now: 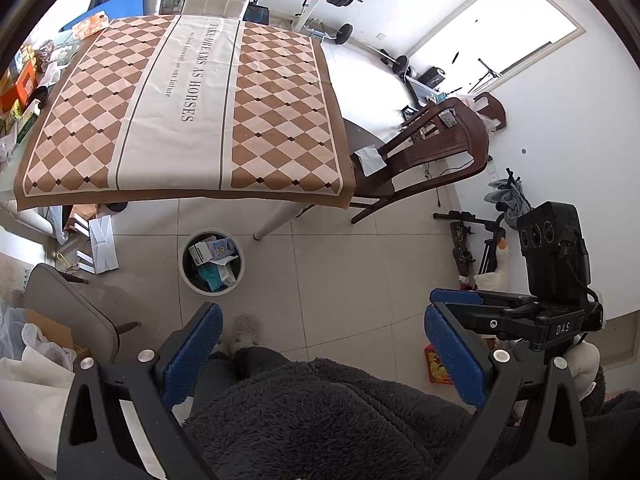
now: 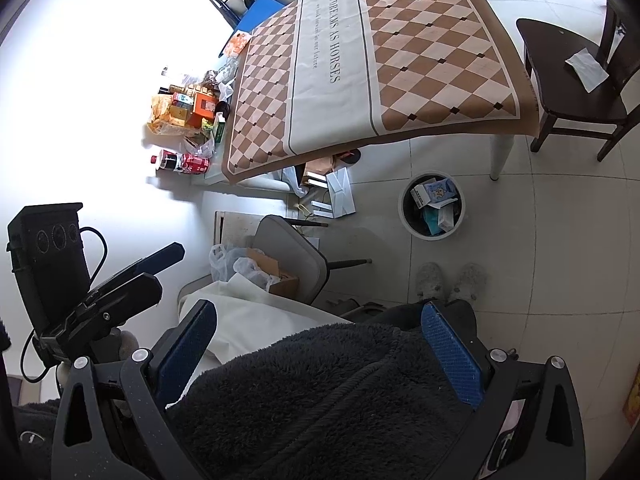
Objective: Collect trash
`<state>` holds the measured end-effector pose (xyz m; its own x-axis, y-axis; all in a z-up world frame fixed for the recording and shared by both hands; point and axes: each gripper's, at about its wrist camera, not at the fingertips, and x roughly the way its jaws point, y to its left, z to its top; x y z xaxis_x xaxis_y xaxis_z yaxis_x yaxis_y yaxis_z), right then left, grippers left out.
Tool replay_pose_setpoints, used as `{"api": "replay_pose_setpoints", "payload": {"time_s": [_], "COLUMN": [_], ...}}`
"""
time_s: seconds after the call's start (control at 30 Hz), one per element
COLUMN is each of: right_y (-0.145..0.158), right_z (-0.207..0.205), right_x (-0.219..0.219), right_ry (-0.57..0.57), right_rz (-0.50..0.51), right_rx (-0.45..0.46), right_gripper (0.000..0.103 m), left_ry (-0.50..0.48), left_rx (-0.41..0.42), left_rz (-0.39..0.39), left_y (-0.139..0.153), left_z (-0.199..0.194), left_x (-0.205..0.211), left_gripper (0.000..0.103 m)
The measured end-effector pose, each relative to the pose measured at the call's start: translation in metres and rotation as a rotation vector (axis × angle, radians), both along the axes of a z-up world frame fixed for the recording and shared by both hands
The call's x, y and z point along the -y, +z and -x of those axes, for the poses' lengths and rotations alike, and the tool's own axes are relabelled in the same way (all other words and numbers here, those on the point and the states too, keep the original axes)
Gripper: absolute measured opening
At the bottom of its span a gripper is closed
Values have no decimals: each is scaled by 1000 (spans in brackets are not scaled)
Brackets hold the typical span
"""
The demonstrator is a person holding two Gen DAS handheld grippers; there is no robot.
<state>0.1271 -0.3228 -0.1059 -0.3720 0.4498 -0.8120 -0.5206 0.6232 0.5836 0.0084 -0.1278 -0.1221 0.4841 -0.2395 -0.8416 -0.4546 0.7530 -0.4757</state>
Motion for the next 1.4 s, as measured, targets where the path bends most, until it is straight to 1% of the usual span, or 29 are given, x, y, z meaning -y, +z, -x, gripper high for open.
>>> {"api": "replay_pose_setpoints", "payload": {"time_s": [0.53,0.87,1.4], "right_y": [1,4,4], "right_z": [1,6,6], "right_x": [-1,-9,-9], "right_ry": [6,13,19], "right_rz": [-5,-3,-2], "right_rx": [-4,-4,-3], "right_gripper": [103,103,103], "left_ry": [17,15,15], "left_rx": [7,8,7], "left_rz": [3,1,3], "left_y": [3,3,1], "left_z": [5,5,9], "left_x": [0,0,-2], "left_gripper": [103,103,103]}}
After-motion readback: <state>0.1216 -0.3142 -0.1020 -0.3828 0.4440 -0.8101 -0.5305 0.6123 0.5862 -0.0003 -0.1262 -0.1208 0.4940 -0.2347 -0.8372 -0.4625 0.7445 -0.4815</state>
